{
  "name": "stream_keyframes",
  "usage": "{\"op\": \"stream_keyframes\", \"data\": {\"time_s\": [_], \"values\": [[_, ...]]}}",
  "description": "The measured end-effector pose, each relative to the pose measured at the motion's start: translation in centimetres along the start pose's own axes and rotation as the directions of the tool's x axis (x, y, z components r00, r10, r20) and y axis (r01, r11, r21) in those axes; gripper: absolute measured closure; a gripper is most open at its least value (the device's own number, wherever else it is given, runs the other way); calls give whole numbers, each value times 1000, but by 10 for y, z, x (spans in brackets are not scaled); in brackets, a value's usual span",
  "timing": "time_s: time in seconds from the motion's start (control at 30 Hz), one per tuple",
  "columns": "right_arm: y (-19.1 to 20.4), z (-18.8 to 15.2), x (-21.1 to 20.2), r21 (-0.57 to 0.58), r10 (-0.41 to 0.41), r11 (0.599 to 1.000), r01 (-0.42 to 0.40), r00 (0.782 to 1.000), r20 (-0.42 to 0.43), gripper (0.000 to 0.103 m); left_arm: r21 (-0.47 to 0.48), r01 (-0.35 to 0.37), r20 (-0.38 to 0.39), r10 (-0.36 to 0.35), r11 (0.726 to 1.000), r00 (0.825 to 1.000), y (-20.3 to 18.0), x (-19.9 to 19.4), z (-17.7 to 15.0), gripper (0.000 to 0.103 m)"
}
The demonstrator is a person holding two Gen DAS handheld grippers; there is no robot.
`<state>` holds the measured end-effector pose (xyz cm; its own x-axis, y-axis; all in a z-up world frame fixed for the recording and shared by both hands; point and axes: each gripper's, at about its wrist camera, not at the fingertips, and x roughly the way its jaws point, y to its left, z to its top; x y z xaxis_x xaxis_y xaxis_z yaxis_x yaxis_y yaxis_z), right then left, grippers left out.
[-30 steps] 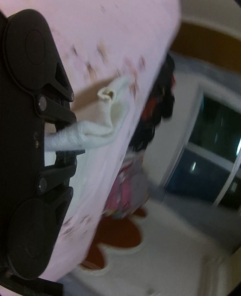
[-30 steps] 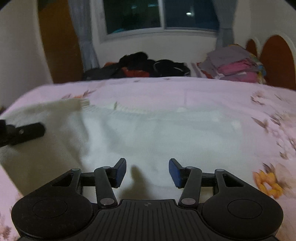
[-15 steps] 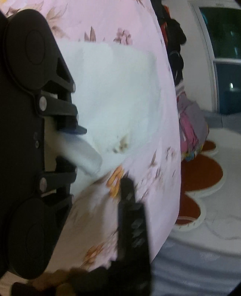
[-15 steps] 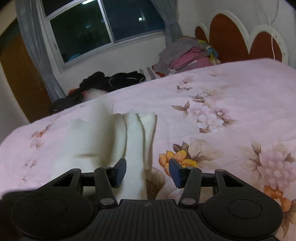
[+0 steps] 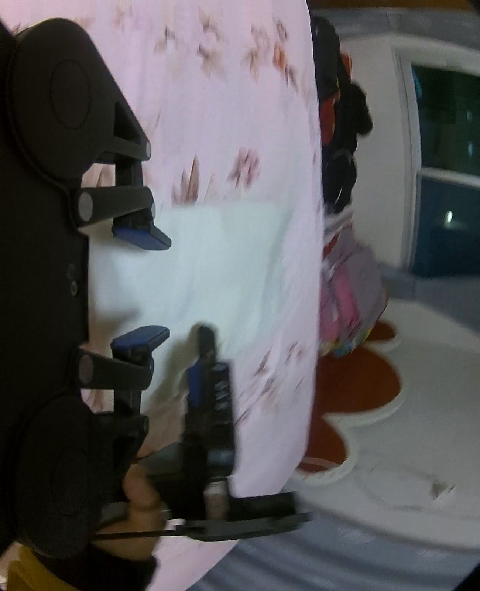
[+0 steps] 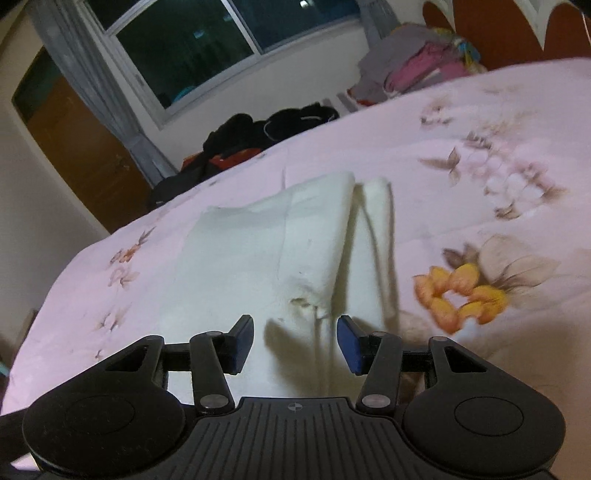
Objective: Fold small clothes
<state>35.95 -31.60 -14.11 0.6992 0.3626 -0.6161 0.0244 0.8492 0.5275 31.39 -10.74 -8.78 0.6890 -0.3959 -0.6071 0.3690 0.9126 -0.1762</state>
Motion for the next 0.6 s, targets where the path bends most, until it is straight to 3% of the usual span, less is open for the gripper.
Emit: {"op": "stream_keyframes", "data": {"time_s": [0.2,0.23,0.27,0.4,0.6], "values": [[-5,6,14,28,-2,1000,1,1000,14,55,-100,-94,-2,94,991,996,34,10,13,54],[-3,8,16,21,-1,1000,0,1000,14,82,-113,-103,-1,104,988,995,38,9,13,54],[-2,9,18,21,2,1000,-2,1000,10,88,-122,-108,-3,109,987,994,41,13,13,54],[2,12,20,-5,-11,1000,11,1000,7,90,-142,-115,-12,115,983,993,49,22,19,54],[5,23,-11,-108,-55,992,65,994,93,93,-162,-94,-12,94,982,996,47,38,25,54]]}}
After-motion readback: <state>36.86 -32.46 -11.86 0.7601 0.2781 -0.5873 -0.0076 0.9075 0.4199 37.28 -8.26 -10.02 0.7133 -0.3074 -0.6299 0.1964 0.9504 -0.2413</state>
